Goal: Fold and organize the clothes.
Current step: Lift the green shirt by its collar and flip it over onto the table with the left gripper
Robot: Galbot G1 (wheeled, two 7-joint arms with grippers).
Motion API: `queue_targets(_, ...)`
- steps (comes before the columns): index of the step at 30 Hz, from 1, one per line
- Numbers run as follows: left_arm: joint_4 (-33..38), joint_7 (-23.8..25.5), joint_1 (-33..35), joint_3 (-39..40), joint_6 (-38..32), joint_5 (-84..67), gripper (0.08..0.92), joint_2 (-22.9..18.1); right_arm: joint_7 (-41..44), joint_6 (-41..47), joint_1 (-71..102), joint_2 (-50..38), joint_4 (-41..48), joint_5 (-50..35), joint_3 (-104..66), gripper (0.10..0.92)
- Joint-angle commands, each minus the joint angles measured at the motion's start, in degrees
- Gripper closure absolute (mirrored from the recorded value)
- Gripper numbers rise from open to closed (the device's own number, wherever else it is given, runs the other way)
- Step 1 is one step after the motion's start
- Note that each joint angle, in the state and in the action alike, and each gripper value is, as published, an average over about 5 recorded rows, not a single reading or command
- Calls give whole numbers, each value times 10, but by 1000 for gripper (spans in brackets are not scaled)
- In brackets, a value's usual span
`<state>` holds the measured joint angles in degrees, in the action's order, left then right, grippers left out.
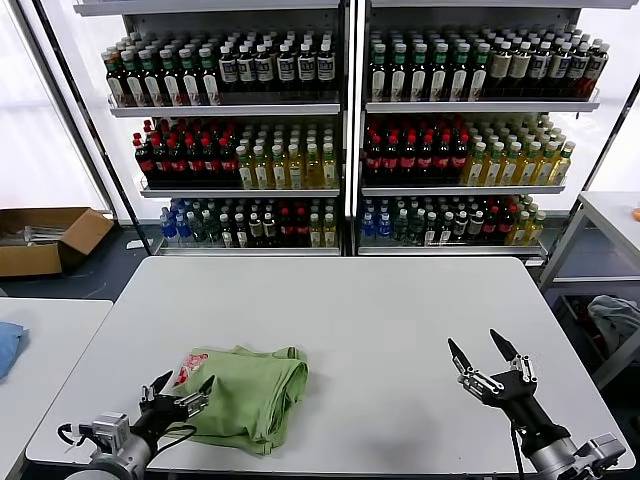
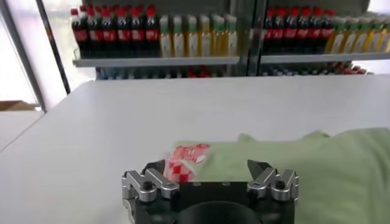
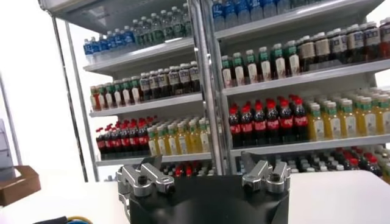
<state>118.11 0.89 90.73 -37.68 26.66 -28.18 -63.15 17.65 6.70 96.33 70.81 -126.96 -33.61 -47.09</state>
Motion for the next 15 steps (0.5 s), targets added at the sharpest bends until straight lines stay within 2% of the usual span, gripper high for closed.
queue_targets(1, -59, 18, -15, -16, 25, -55, 177, 14, 8, -3, 1, 1, 1, 3, 3, 203)
queue_targets(12, -76, 29, -16, -9, 14, -97, 180, 5, 7, -7, 2, -1, -3, -4, 2, 203)
queue_targets(15, -73, 29, -13, -8, 14, -103, 219, 0, 4, -8, 3, -1, -3, -3, 4, 203)
